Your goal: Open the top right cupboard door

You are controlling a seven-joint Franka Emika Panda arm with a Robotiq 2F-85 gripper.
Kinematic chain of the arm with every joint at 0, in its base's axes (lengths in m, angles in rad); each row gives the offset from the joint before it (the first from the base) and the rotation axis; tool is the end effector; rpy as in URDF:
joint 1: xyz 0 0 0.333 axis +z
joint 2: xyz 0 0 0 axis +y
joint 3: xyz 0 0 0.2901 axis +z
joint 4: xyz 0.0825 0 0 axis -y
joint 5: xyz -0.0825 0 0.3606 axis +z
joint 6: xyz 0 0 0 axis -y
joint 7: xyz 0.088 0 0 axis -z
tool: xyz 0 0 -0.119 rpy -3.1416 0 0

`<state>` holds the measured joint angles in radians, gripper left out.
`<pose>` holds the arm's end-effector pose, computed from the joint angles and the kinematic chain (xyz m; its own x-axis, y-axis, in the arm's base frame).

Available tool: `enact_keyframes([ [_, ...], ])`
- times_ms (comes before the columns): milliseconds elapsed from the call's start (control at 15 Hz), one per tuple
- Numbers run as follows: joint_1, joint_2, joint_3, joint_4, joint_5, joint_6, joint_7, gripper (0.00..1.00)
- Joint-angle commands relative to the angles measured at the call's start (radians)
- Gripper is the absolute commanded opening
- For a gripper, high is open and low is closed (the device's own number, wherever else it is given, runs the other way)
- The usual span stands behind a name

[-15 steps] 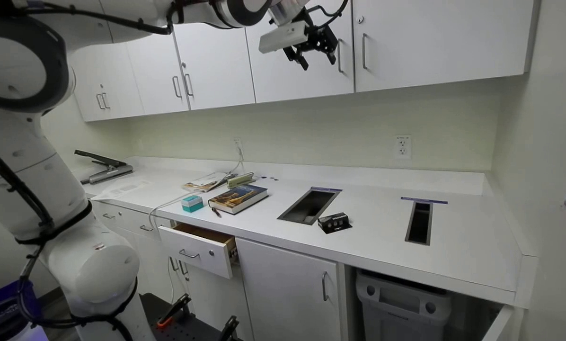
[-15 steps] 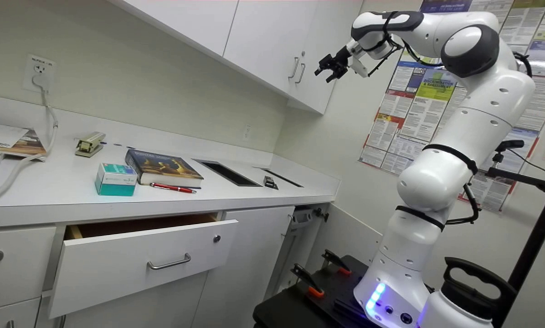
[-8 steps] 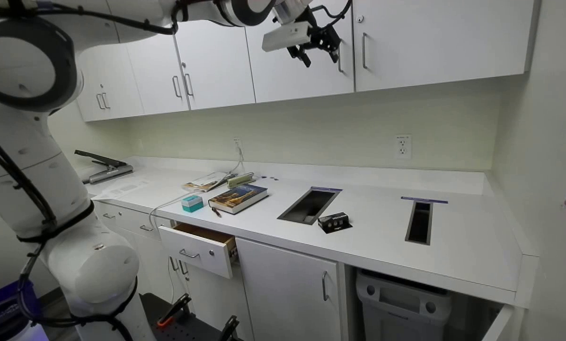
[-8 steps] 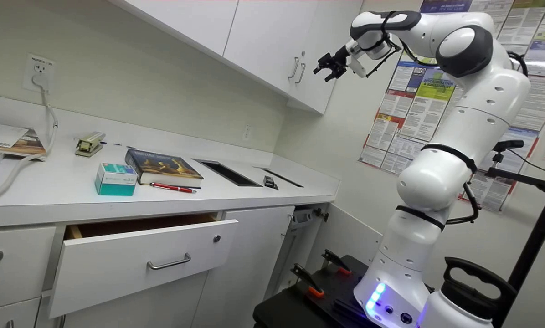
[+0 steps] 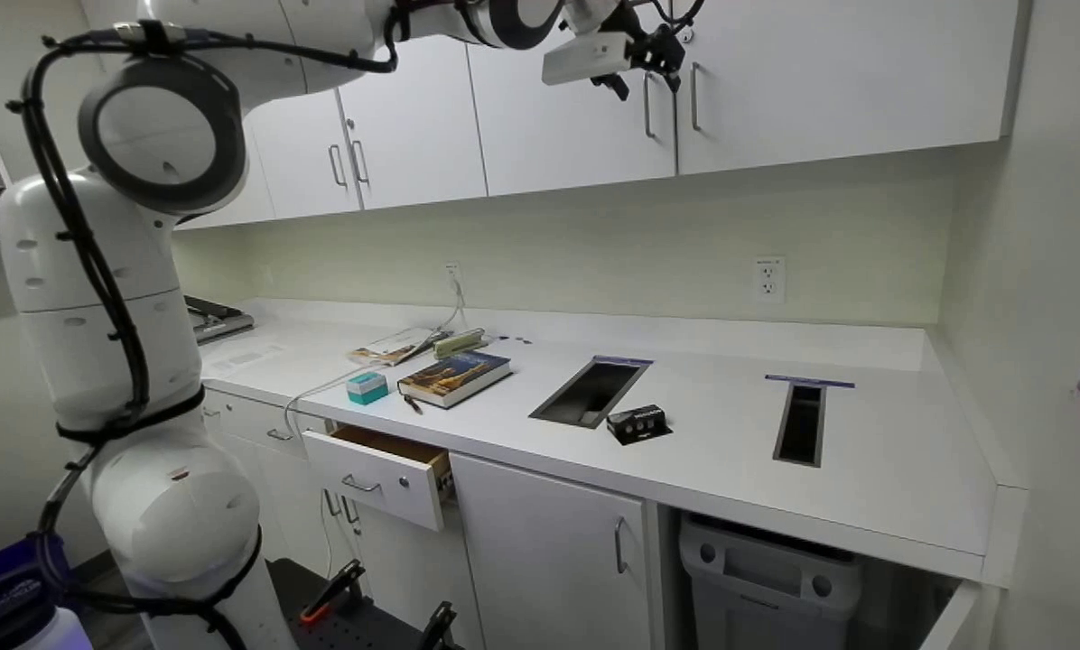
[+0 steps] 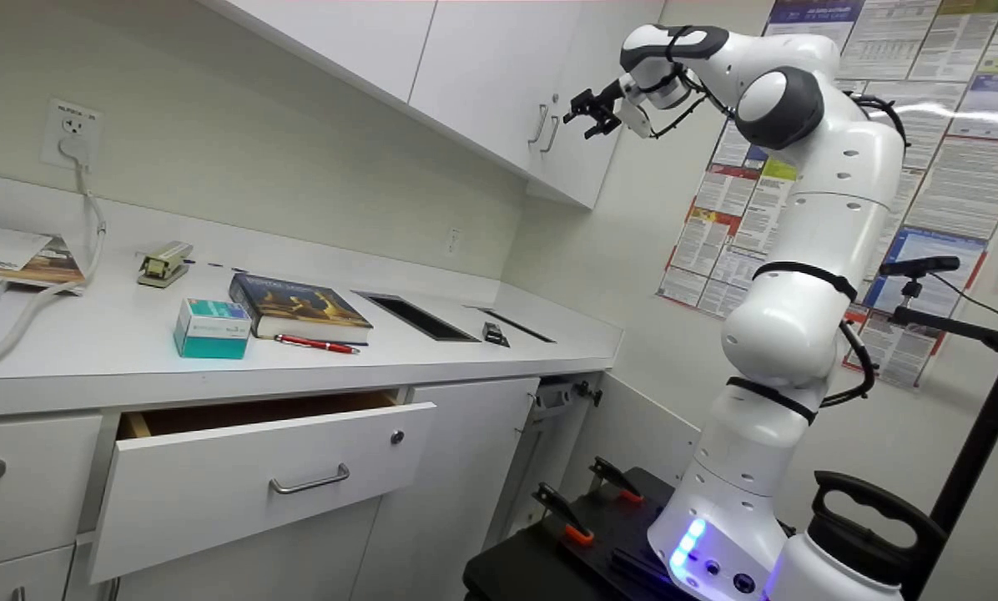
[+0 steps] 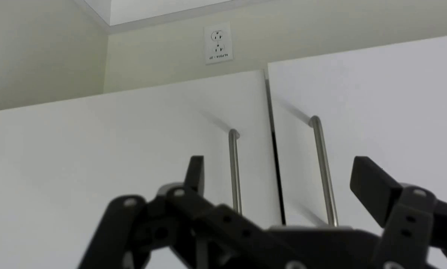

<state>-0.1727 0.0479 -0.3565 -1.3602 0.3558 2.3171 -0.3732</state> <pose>0.5137 -0.2808 0.7582 0.5480 -0.1635 0.8204 -0.2431 -0.9695 -0.0309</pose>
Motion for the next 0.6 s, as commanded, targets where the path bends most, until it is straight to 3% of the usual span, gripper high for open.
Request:
enact_keyframes([
  [0, -0.090, 0.109, 0.045, 0.166, 0.098, -0.022, -0.120, 1.00],
  [67, -0.117, 0.124, 0.063, 0.190, 0.152, -0.052, -0.182, 1.00],
  [133, -0.059, 0.069, 0.030, 0.098, 0.082, -0.007, -0.098, 1.00],
  [267, -0.090, 0.098, 0.047, 0.134, 0.125, -0.017, -0.154, 1.00],
  [533, -0.094, 0.122, 0.051, 0.157, 0.123, 0.001, -0.149, 1.00],
])
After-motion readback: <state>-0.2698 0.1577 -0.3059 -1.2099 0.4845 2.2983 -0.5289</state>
